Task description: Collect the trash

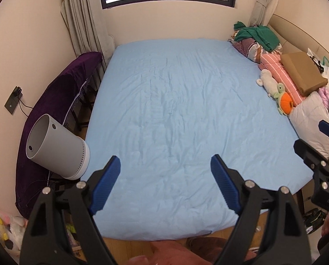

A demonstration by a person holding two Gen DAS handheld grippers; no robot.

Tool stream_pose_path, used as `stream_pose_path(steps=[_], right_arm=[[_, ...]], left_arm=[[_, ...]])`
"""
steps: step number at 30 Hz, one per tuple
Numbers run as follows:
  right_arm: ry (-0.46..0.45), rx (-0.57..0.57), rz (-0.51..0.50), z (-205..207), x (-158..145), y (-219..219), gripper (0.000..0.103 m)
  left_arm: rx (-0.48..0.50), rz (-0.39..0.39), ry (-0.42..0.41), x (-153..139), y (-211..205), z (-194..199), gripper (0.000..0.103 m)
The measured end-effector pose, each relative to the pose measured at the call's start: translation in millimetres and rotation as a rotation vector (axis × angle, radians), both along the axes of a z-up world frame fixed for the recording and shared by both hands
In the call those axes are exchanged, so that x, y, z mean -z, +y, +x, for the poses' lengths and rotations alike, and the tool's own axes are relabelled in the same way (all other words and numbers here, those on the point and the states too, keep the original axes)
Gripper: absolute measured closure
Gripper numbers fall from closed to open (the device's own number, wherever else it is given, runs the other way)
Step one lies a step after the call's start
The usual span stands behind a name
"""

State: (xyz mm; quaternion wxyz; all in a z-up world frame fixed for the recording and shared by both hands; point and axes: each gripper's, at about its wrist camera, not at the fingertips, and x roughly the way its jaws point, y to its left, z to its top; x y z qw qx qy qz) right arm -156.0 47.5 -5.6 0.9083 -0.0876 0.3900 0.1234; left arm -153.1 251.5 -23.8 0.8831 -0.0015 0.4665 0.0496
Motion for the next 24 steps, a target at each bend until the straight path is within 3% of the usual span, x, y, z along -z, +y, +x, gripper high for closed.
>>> stream_pose_path(steps=[10,24], right_arm=[[0.016,0.15,0.032,-18,-5,-19,0.016],[0.005,0.211,0.045,-31,-10,-12,0.016]], left_arm=[[0.117,0.039,0.031,-8,-14,3,0.018],[0.187,0.031,0.023,-10,-18,8,0.018]])
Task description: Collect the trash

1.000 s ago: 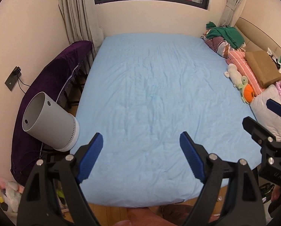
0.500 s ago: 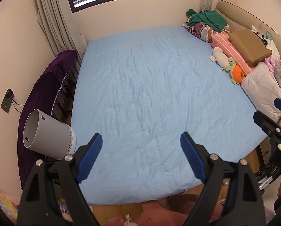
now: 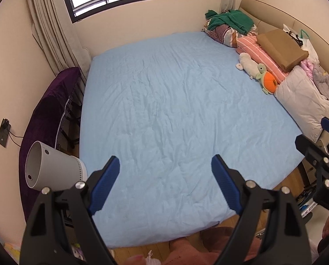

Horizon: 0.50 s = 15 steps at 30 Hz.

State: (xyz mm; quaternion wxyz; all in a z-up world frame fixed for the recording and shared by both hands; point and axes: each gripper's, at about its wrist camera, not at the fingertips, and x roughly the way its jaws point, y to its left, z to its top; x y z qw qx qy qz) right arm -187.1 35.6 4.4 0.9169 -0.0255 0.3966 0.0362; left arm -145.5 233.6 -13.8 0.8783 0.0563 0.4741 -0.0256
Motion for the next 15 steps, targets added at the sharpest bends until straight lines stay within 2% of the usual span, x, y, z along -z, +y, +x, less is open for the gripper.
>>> stream_pose_path(steps=[15], right_arm=[[-0.005,-0.007,0.005,-2.0,-1.7,-1.4,0.016]], left_arm=[[-0.005,0.001,0.003,-0.2,7.6,-1.8,0.018]])
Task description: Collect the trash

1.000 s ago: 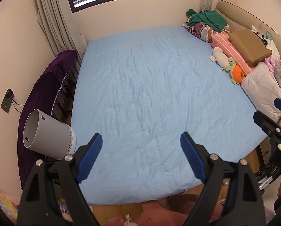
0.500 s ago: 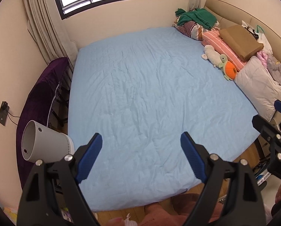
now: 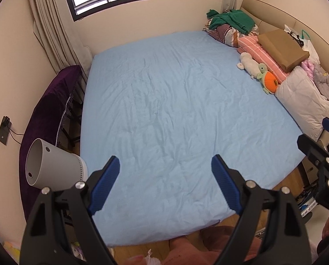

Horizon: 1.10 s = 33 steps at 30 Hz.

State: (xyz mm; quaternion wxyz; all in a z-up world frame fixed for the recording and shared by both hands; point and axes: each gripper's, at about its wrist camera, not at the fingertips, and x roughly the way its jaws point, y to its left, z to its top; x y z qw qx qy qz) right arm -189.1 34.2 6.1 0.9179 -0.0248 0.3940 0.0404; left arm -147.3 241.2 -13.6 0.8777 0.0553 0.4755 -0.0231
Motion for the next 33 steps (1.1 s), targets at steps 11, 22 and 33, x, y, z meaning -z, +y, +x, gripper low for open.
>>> stream_pose_path(steps=[11,22,33], right_arm=[[-0.005,-0.008,0.0,-3.0,-1.2,3.6,0.016],[-0.011,-0.017,0.0,-7.0,-2.7,6.3,0.016],[-0.016,-0.022,-0.004,-8.1,-6.2,3.8,0.016]], left_arm=[[-0.004,-0.002,0.001,0.4,1.4,-3.7,0.018],[-0.007,-0.004,0.0,0.3,3.5,-5.2,0.018],[-0.015,-0.01,-0.001,-4.4,-4.8,-7.2,0.018]])
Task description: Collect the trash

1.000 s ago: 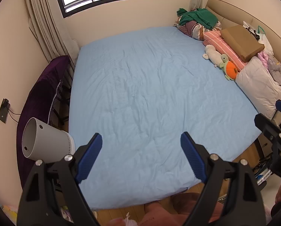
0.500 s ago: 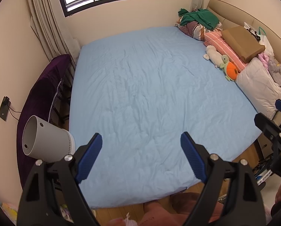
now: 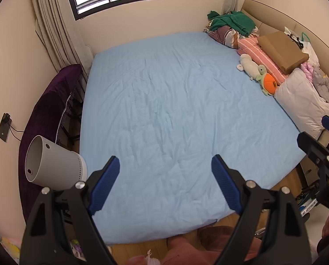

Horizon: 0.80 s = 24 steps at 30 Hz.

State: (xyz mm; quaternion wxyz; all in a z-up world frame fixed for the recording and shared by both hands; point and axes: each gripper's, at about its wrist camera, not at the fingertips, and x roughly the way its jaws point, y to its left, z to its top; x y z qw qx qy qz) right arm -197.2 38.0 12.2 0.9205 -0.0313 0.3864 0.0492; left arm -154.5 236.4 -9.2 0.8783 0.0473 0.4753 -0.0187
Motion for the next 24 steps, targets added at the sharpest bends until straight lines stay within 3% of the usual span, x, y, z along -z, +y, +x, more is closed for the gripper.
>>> stream_pose_path(steps=[24], right_arm=[[-0.019,-0.006,0.001,-2,-6,-10,0.016]], left_arm=[[-0.018,-0.026,-0.027,-9,-16,-4,0.018]])
